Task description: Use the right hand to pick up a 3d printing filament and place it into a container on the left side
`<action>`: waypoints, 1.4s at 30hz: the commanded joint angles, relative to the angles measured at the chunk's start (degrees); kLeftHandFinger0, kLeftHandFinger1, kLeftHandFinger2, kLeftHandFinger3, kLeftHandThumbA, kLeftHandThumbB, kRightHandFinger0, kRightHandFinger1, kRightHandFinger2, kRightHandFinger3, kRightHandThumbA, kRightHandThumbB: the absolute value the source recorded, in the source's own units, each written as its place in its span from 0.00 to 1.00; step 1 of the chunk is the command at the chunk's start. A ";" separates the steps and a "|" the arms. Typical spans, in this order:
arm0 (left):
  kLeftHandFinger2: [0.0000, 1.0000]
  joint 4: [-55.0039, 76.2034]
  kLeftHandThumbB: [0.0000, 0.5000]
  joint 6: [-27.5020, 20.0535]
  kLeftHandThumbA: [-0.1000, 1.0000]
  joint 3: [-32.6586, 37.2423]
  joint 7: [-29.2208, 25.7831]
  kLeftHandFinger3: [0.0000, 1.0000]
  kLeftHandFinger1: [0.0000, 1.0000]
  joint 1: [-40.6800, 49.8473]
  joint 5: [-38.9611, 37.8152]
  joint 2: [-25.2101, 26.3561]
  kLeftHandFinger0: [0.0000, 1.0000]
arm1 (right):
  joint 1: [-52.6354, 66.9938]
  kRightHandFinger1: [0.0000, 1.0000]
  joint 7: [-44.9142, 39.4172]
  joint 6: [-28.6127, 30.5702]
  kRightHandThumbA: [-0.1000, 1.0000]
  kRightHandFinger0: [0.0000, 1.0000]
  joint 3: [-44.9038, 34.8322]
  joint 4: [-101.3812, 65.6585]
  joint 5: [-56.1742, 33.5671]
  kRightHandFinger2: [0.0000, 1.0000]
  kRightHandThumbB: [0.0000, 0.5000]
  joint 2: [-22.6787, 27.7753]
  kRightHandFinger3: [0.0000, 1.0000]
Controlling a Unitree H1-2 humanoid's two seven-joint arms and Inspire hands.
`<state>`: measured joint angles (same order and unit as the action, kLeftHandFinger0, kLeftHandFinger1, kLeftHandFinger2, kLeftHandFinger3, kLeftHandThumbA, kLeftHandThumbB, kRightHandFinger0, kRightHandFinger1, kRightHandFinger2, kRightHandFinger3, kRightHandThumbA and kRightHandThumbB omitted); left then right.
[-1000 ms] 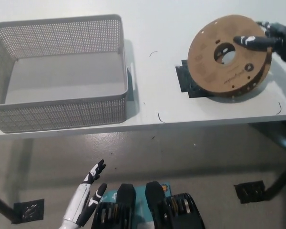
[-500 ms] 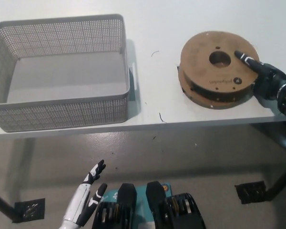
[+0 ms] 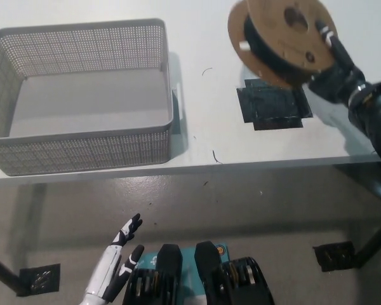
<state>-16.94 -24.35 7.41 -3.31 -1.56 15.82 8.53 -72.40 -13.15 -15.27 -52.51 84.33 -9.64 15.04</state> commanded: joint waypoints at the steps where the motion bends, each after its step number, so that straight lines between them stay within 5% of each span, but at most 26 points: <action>1: 1.00 1.11 0.30 -2.58 1.00 0.65 0.32 1.00 1.00 0.05 0.01 0.58 1.00 | -17.03 0.07 -0.70 -2.88 0.00 0.00 -2.61 -3.08 -10.94 0.62 0.28 0.87 1.00; 3: 1.00 1.27 0.30 -2.57 1.00 0.65 0.50 1.00 1.00 0.12 -0.08 0.61 1.00 | -18.24 0.05 -0.33 -1.04 0.00 0.00 1.32 -3.91 -7.56 0.60 0.34 0.18 1.00; 7: 1.00 1.21 0.34 -2.58 1.00 0.75 0.35 1.00 1.00 0.13 0.12 0.80 1.00 | -20.76 0.02 -1.34 -2.08 0.00 0.00 6.63 -4.66 -3.94 0.59 0.19 -1.03 1.00; 10: 1.00 1.17 0.35 -2.57 1.00 0.72 0.72 1.00 1.00 0.07 -0.04 0.79 1.00 | -22.51 0.05 -0.17 -1.33 0.00 0.00 10.80 -5.15 -1.95 0.60 0.23 -2.60 1.00; 12: 1.00 1.21 0.34 -2.58 1.00 0.79 0.65 1.00 1.00 0.10 0.06 0.81 1.00 | -23.03 0.07 -0.70 -0.67 0.00 0.00 12.94 -5.48 -1.60 0.62 0.15 -3.60 1.00; 14: 1.00 1.05 0.34 -2.56 1.00 0.76 0.61 1.00 1.00 0.08 0.28 0.73 1.00 | -23.67 0.11 -0.16 -0.13 0.00 0.00 15.02 -5.22 -0.80 0.65 0.32 -4.64 1.00; 15: 1.00 0.90 0.34 -2.57 1.00 0.79 0.59 1.00 1.00 0.03 0.21 0.70 1.00 | -23.96 0.12 0.39 0.36 0.00 0.00 16.31 -5.07 -0.67 0.66 0.29 -5.41 1.00; 16: 1.00 0.86 0.35 -2.55 1.00 0.84 0.63 1.00 1.00 -0.01 0.48 0.68 1.00 | -24.06 0.15 0.48 1.78 0.00 0.00 18.27 -4.92 0.28 0.71 0.28 -6.56 0.88; 19: 1.00 0.93 0.35 -2.54 1.00 1.00 0.68 1.00 1.00 0.18 0.69 0.75 1.00 | -23.66 0.27 3.82 5.94 0.00 0.00 25.76 -4.82 5.56 0.82 0.31 -8.88 0.73; 20: 1.00 0.98 0.33 -2.57 1.00 1.31 0.71 1.00 1.00 0.14 0.18 0.94 1.00 | -23.30 0.31 3.90 8.32 0.00 0.00 30.46 -5.02 8.80 0.86 0.27 -10.24 0.51; 21: 1.00 0.91 0.33 -2.58 1.00 1.45 0.68 1.00 1.00 0.08 0.08 1.00 1.00 | -23.29 0.36 5.08 9.59 0.00 0.00 34.80 -4.85 11.48 0.89 0.26 -11.73 0.70; 22: 1.00 0.92 0.33 -2.58 1.00 1.49 0.77 1.00 1.00 0.17 0.02 1.02 1.00 | -23.29 0.38 6.12 9.79 0.00 0.01 36.38 -4.70 11.95 0.90 0.26 -12.44 0.75; 23: 1.00 1.00 0.33 -2.58 1.00 1.52 0.96 1.00 1.00 0.32 0.03 0.94 1.00 | -23.21 0.42 7.20 10.51 0.00 0.02 38.47 -4.66 12.45 0.92 0.32 -13.50 1.00; 26: 1.00 1.01 0.34 -2.58 1.00 1.85 0.80 1.00 1.00 0.47 0.45 0.97 1.00 | -23.41 0.39 11.01 12.06 0.00 0.02 46.98 -4.29 17.26 0.85 0.31 -16.15 1.00; 27: 1.00 0.95 0.34 -2.58 1.00 2.05 0.67 1.00 1.00 0.40 0.58 1.03 1.00 | -23.37 0.39 12.77 13.07 0.00 0.02 50.75 -4.12 19.55 0.83 0.33 -17.08 0.56; 28: 1.00 0.97 0.34 -2.58 1.00 2.15 0.66 1.00 1.00 0.35 0.66 1.10 1.00 | -23.25 0.36 13.62 14.22 0.00 0.00 53.33 -4.09 20.59 0.74 0.33 -17.70 0.41; 30: 1.00 1.03 0.33 -2.57 1.00 2.11 1.12 1.00 1.00 0.22 0.49 1.13 1.00 | -22.85 0.38 16.40 15.95 0.00 0.00 55.95 -4.04 21.00 0.66 0.33 -19.23 0.55; 32: 1.00 1.43 0.32 -2.19 1.00 2.20 1.69 1.00 1.00 0.19 -0.03 1.12 1.00 | -22.90 0.41 17.58 16.37 0.00 0.00 57.91 -3.84 20.98 0.67 0.31 -20.68 0.56; 34: 1.00 1.69 0.30 -2.17 1.00 2.34 1.88 1.00 1.00 0.20 0.30 1.39 1.00 | -22.91 0.53 19.40 17.60 0.00 0.11 59.20 -3.84 20.37 0.80 0.34 -22.43 0.67; 36: 1.00 1.62 0.29 -2.24 1.00 2.48 1.88 1.00 1.00 0.18 0.69 1.56 1.00 | -23.03 0.43 20.37 17.90 0.00 0.13 60.02 -3.74 20.46 0.66 0.34 -23.42 0.74; 37: 1.00 1.62 0.30 -2.26 1.00 2.54 1.94 1.00 1.00 0.25 0.78 1.61 1.00 | -23.21 0.32 20.47 17.62 0.00 0.01 60.11 -3.63 20.11 0.66 0.34 -24.07 0.72; 38: 1.00 1.64 0.31 -2.33 1.00 2.60 1.93 1.00 1.00 0.23 1.06 1.69 1.00 | -23.34 0.46 21.04 18.04 0.00 0.10 60.48 -3.54 20.09 0.74 0.37 -24.70 0.72; 39: 1.00 1.65 0.31 -2.33 1.00 2.63 1.92 1.00 1.00 0.19 1.19 1.73 1.00 | -23.38 0.45 21.34 18.29 0.00 0.10 60.70 -3.49 20.10 0.72 0.37 -24.88 0.71; 40: 1.00 1.84 0.34 -2.23 1.00 2.65 2.27 1.00 1.00 0.22 0.64 1.82 1.00 | -23.75 0.85 21.93 18.28 0.07 0.49 60.96 -3.40 20.12 1.00 0.43 -25.59 1.00; 41: 1.00 2.01 0.34 -1.94 1.00 2.70 2.43 1.00 1.00 0.18 0.55 1.90 1.00 | -24.11 0.96 20.86 18.06 0.30 0.70 60.81 -3.37 19.66 1.00 0.62 -25.77 1.00; 42: 1.00 2.20 0.35 -1.58 1.00 2.74 2.52 1.00 1.00 0.10 0.73 1.98 1.00 | -24.70 1.00 16.29 17.52 0.54 1.00 60.01 -3.39 18.36 1.00 0.79 -25.61 1.00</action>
<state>-16.68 -24.42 9.59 -2.15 -1.41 16.26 9.53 -88.02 3.21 -4.09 7.73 82.83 9.23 -10.05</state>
